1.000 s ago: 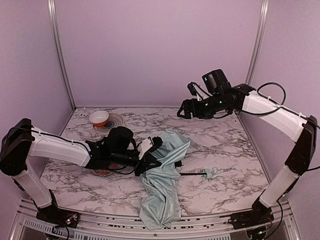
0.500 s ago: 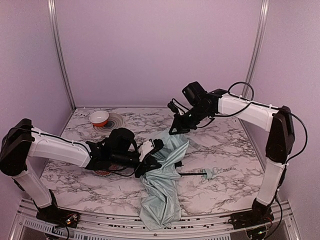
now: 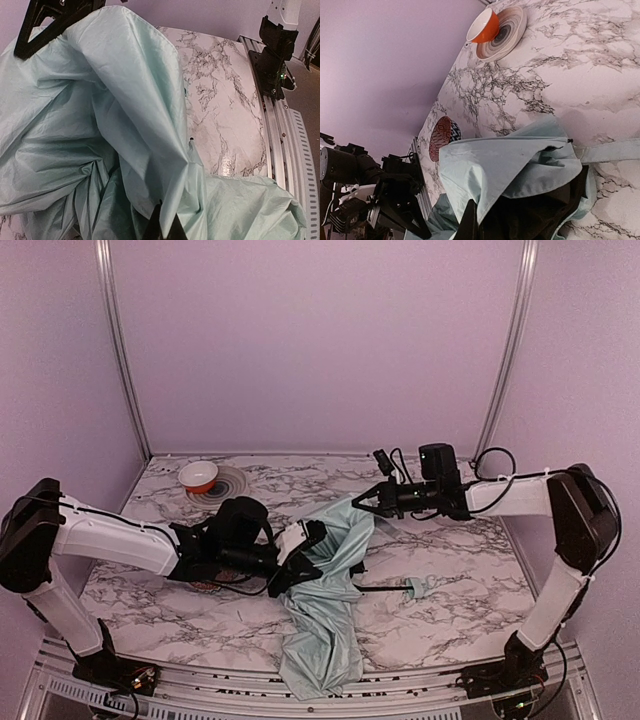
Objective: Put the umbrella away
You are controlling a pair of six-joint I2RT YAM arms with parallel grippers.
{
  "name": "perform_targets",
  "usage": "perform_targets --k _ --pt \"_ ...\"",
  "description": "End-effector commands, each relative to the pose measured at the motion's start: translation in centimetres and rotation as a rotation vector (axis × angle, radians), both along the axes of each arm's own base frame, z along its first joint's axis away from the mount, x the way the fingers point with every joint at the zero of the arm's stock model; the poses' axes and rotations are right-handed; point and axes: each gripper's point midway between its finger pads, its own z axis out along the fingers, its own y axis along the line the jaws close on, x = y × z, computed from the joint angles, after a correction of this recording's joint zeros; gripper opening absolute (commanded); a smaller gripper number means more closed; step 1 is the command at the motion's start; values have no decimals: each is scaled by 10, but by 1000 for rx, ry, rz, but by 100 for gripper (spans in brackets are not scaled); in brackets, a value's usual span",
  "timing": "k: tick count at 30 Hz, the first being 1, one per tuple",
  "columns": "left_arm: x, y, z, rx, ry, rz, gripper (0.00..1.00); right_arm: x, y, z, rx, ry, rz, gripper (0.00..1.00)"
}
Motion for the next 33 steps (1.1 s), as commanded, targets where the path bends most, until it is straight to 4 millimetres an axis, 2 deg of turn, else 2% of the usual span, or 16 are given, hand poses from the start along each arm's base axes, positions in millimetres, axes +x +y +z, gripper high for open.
perform_targets --k 1,2,3,7,9,11,13,15,18,21,23,24,26,28,31,33 --pt "-11 2 6 8 3 -44 10 13 4 25 139 -120 27 0" --pt "-8 3 12 9 -8 -33 32 12 8 29 146 -128 46 0" --pt "-3 4 22 3 -27 -14 42 10 11 33 145 -143 67 0" --pt "13 21 78 -110 -90 0 78 -3 23 41 126 -165 143 0" --pt "23 32 95 -148 -103 -5 86 -7 26 44 130 -174 153 0" --pt "40 41 96 -139 -121 41 88 -7 26 45 129 -188 134 0" --pt "60 46 85 -89 -141 114 88 -1 26 41 124 -191 101 0" --pt "91 50 70 -22 -168 243 87 5 27 35 118 -189 81 0" --pt "122 50 53 37 -176 341 88 13 31 17 89 -170 63 1" --pt "140 44 38 81 -161 380 87 28 28 -10 9 -126 -8 11" --pt "140 39 39 77 -142 371 85 38 20 -29 -112 -96 -48 26" --pt "139 39 43 60 -140 372 85 40 16 -30 -163 -99 -45 34" --pt "135 43 53 27 -149 379 85 42 1 -16 -244 -138 -47 57" --pt "130 49 60 19 -157 384 85 50 -23 14 -338 -249 -83 77" --pt "120 59 61 24 -151 385 86 47 -65 30 -546 -326 -123 91" --pt "114 65 61 27 -136 390 87 30 -84 19 -668 -338 -69 92"
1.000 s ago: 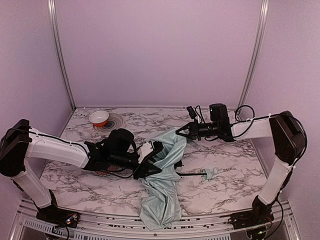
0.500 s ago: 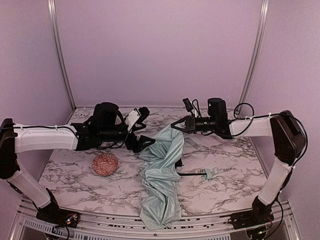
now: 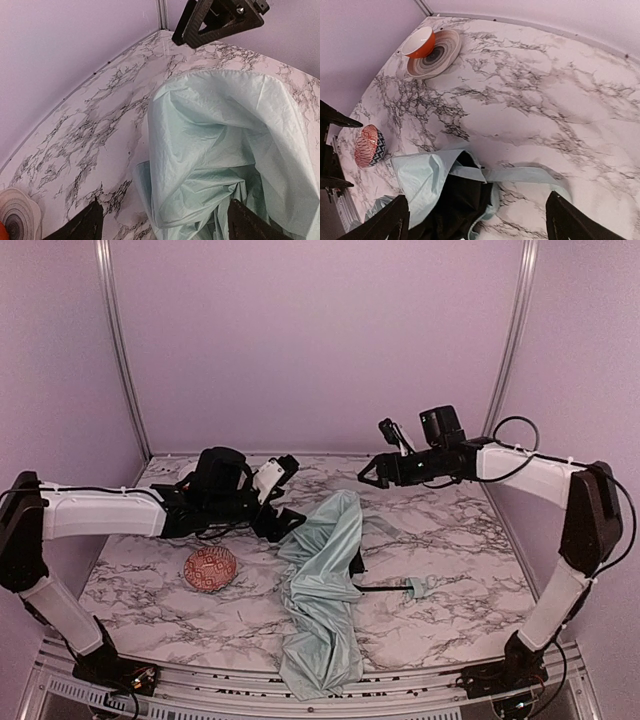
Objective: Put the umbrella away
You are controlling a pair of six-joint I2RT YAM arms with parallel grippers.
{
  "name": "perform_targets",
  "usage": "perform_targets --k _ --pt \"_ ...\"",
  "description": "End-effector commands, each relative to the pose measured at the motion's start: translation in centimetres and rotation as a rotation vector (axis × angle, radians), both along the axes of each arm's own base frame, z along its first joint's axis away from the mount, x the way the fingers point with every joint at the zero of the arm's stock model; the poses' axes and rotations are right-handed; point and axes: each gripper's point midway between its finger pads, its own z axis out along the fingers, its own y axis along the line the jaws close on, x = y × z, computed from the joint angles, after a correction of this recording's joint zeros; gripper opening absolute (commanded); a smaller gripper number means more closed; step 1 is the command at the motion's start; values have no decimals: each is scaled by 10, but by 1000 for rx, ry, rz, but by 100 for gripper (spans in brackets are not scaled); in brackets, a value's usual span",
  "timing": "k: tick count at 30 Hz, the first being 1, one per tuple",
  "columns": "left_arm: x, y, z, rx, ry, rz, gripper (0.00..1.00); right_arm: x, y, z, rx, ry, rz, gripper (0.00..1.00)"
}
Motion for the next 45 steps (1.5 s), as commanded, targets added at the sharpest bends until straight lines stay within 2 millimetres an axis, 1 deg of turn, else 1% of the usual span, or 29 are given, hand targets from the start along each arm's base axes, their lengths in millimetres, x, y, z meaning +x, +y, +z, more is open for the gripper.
perform_targets --k 1,4,5,6,8,10,11,14,16,17,19,22,25,26,29,31,33,35,37,39,42,45 --pt "-12 17 8 -11 18 27 87 -35 -62 -3 -369 -64 52 92" --pt "-19 26 12 -28 25 50 87 -74 -68 -36 -482 -71 170 88" --pt "-20 29 13 -36 27 60 87 -86 -65 -37 -496 -119 217 87" --pt "-23 32 16 -46 28 64 87 -97 -62 -45 -510 -164 263 87" --pt "-28 35 21 -69 29 59 87 -120 -46 -55 -510 -293 381 87" --pt "-33 36 24 -85 28 51 87 -138 -30 -66 -510 -441 507 86" --pt "-35 38 25 -88 28 50 87 -145 -28 -77 -520 -468 538 86" --pt "-37 41 24 -86 35 56 87 -138 -23 -87 -540 -520 527 84" --pt "-39 41 22 -88 44 53 87 -133 -23 -100 -574 -515 545 84" --pt "-40 40 22 -90 49 49 87 -135 -22 -107 -581 -503 576 84" --pt "-41 41 21 -92 54 46 87 -146 -20 -125 -599 -472 655 83" --pt "-40 43 24 -96 43 62 87 -156 -26 -148 -646 -430 716 80" --pt "-40 44 22 -95 43 66 87 -161 -31 -160 -666 -409 743 74" --pt "-40 44 21 -93 45 66 87 -160 -32 -161 -672 -410 737 68" --pt "-40 44 21 -89 49 65 86 -157 -31 -159 -671 -439 724 41" --pt "-41 44 22 -92 48 63 86 -153 -27 -154 -666 -477 721 26" --pt "-42 46 24 -95 45 59 85 -149 -24 -145 -663 -527 723 15" --pt "-46 47 25 -99 46 53 84 -144 -20 -133 -655 -583 723 7" --pt "-52 49 26 -105 52 35 83 -138 -17 -119 -651 -626 709 1" --pt "-58 50 28 -115 56 16 81 -129 -14 -98 -626 -658 687 0" --pt "-72 50 38 -149 58 -38 79 -115 -11 -60 -564 -691 641 0" --pt "-84 51 45 -174 57 -85 79 -99 -16 -18 -533 -749 572 0"
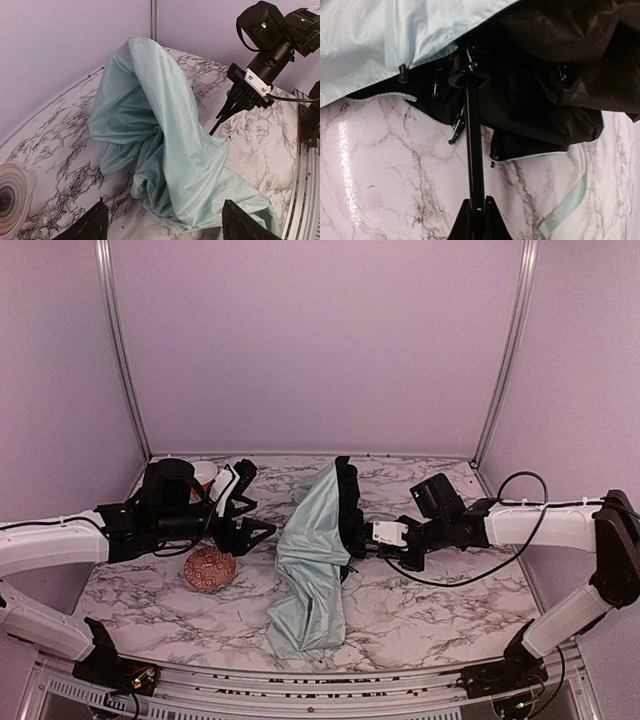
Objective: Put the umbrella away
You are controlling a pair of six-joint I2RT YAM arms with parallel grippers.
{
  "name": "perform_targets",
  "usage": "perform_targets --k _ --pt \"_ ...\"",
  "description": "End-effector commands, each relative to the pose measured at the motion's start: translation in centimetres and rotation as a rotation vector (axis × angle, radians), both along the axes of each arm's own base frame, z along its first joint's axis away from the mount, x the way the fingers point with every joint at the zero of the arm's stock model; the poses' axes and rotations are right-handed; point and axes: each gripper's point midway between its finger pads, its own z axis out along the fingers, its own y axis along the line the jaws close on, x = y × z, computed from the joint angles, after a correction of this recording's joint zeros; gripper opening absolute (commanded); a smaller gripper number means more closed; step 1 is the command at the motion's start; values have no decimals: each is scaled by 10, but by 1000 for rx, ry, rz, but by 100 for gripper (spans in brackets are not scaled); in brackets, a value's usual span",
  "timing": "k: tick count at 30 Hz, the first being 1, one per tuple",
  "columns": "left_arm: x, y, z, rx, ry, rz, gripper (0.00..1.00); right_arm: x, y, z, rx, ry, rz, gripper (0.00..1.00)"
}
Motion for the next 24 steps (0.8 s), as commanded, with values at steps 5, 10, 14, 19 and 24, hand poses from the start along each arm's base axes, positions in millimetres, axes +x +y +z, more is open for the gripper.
perform_targets --k 5,10,14,19,24 --pt "-27 0 10 -57 17 -106 83 47 -4 133 214 -209 -69 0" --pt "-22 -5 -17 -23 25 -93 90 51 -4 166 260 -240 -63 0" --pt "1 -9 -30 29 -48 -40 98 47 2 183 290 -223 -31 0" --pt "32 -26 -50 70 -78 3 99 40 7 199 327 -212 0 0" --pt "40 -50 -46 -8 -87 -40 81 30 11 203 357 -171 32 0"
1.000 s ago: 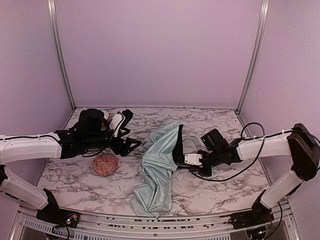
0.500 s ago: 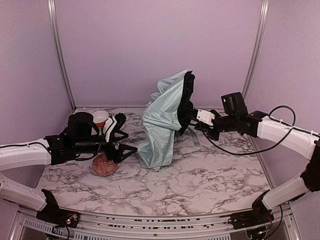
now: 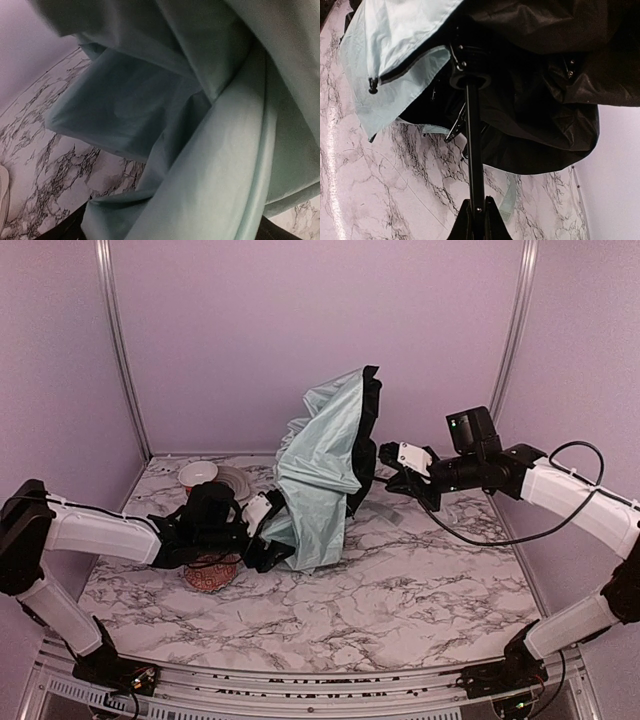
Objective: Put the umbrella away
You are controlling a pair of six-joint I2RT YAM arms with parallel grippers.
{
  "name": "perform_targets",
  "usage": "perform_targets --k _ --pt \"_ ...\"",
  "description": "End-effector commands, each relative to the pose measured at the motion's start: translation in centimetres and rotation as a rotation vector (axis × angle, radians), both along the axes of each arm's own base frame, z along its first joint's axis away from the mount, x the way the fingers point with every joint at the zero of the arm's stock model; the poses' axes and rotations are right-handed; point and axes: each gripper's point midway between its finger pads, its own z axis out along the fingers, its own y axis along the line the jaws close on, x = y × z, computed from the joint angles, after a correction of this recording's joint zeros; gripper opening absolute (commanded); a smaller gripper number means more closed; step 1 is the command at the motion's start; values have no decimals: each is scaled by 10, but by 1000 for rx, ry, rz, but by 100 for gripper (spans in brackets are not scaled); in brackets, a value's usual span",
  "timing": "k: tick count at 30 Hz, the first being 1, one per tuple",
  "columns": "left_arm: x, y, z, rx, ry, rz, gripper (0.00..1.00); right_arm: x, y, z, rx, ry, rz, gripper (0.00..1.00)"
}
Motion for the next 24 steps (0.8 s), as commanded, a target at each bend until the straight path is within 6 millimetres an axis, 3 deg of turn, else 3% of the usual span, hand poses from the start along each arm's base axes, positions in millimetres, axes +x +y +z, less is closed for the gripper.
perform_targets --k 1,5,7,11,14,16,19,24 --pt "17 -28 41 -146 -111 -30 70 -9 11 41 109 -29 64 0" --pt "20 -40 45 -198 -140 -68 24 -3 8 36 86 -43 41 0" --pt "28 -43 42 -203 -163 -58 9 1 8 38 92 -59 28 0" --pt "60 -43 48 -233 -241 24 7 10 11 53 112 -108 25 0" --pt "88 -36 76 -325 -358 106 8 4 15 61 102 -153 80 0" --pt "102 -31 89 -383 -420 141 11 -9 18 52 72 -169 116 0" --pt "107 -34 95 -430 -482 99 16 -37 16 17 21 -136 177 0" --pt "87 -50 77 -445 -520 -59 18 -86 18 -56 -82 -62 289 0"
